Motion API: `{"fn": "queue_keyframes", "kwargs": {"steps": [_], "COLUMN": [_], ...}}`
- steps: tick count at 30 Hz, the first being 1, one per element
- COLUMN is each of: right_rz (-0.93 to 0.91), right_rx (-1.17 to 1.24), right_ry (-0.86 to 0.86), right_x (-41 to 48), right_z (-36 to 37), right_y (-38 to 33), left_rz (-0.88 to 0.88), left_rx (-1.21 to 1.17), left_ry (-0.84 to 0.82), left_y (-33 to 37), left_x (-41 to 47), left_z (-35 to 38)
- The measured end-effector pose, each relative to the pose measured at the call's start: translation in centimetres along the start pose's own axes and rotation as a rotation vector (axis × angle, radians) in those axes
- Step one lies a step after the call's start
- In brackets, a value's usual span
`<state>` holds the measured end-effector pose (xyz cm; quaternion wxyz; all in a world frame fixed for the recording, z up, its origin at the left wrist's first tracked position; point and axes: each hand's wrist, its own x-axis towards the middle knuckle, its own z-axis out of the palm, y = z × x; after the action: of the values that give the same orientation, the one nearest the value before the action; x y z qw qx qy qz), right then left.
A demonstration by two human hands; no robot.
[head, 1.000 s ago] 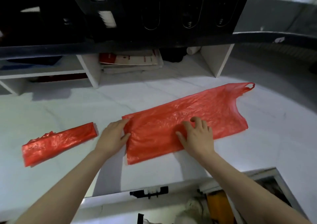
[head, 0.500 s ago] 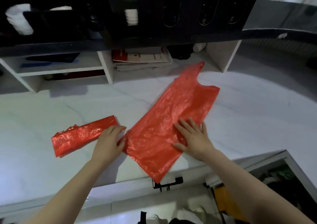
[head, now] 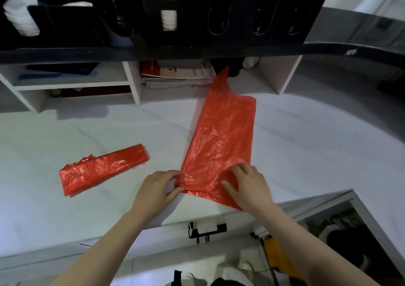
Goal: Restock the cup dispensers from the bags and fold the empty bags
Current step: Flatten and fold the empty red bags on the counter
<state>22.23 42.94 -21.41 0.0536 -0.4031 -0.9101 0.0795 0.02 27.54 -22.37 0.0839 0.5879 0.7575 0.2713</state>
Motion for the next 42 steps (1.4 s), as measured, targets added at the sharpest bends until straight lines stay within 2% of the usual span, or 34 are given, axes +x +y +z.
{"fn": "queue_keyframes", "kwargs": {"steps": [4,7,10,14,16,24,30,37,40,42], "right_rz": [-0.043,-0.066,-0.091,-0.255,-0.309,-0.313,-0.279,-0.321,-0.320,-0.312], "right_rx": [0.043,0.030,0.065,0.088,0.080,0.028,-0.002,0.030,0.000,-0.008], "right_ry": [-0.173,-0.209,-0.113,0.161,0.186,0.341,0.415,0.309,0.209,0.215], "right_x": [-1.1,-1.9,-2.9,-4.0,-4.4,-5.6,-5.6,-6.9,-7.5,-7.7], "right_z": [0.4,0.6,0.4,-0.2,-0.2,0.8,1.0,1.1,0.8,0.8], "right_y": [1.2,2.1,2.4,2.2,2.3,2.8,3.0,3.5,4.0,4.1], "left_rz": [0.062,0.100,0.131,0.154,0.140,0.109,0.200,0.339,0.411,0.418], "left_rx": [0.048,0.073,0.075,0.103,0.129,0.252,0.368,0.237,0.213,0.209], "left_ry": [-0.022,0.023,0.012,-0.031,-0.035,0.005,0.066,0.126,0.024,-0.071], "left_y": [1.3,1.7,1.8,1.7,1.7,2.2,1.9,1.4,1.4,1.5], "left_x": [-0.2,0.1,0.7,1.3,1.2,0.3,0.0,-1.5,-1.5,-1.5], "left_z": [1.0,1.9,2.0,1.6,1.5,1.7,1.8,2.2,2.1,2.2]}}
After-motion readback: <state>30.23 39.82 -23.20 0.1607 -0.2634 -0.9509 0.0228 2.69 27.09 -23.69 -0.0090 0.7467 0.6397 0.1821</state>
